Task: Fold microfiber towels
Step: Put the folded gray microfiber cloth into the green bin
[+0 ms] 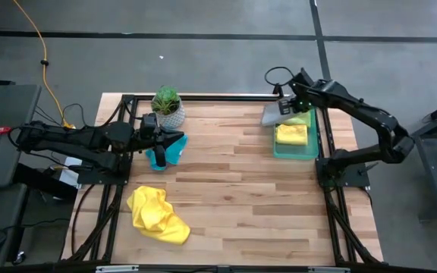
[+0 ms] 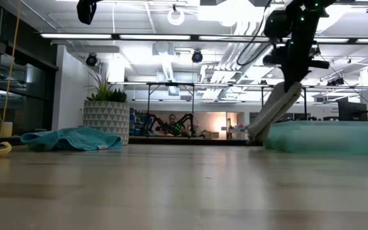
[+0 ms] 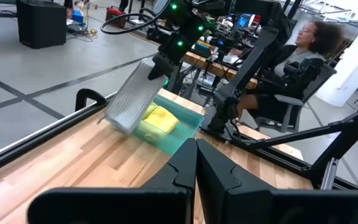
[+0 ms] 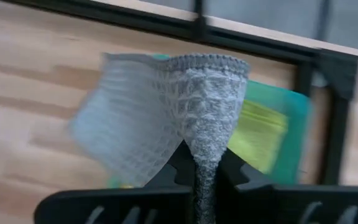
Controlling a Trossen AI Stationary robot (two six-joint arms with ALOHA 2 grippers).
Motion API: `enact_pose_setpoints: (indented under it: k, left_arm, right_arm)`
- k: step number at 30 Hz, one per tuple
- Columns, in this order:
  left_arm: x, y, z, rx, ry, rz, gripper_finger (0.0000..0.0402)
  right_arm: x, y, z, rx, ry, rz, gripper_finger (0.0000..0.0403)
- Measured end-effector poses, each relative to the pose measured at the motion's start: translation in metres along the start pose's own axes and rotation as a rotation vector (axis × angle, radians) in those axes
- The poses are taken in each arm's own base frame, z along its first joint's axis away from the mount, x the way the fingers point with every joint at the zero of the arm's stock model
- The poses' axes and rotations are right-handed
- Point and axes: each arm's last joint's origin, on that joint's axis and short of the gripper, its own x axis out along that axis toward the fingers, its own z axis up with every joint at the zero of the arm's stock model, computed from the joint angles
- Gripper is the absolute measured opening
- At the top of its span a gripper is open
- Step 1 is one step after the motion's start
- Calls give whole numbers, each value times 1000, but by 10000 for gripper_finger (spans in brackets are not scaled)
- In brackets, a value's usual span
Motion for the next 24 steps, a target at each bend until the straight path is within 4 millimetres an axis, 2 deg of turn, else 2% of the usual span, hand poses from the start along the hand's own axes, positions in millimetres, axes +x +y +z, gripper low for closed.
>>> enact_pose_setpoints:
  k: [5, 10, 24]
  left_arm:
    - [0, 0, 0, 0, 0, 0, 0]
    - [0, 0, 0, 0, 0, 0, 0]
    - [0, 0, 0, -22, 4, 2, 0]
  right_arm:
    - [5, -18, 0, 42, 31, -107, 0]
    - [20, -29, -5, 59, 58, -155, 0]
    - [40, -16, -11, 93, 24, -350, 0]
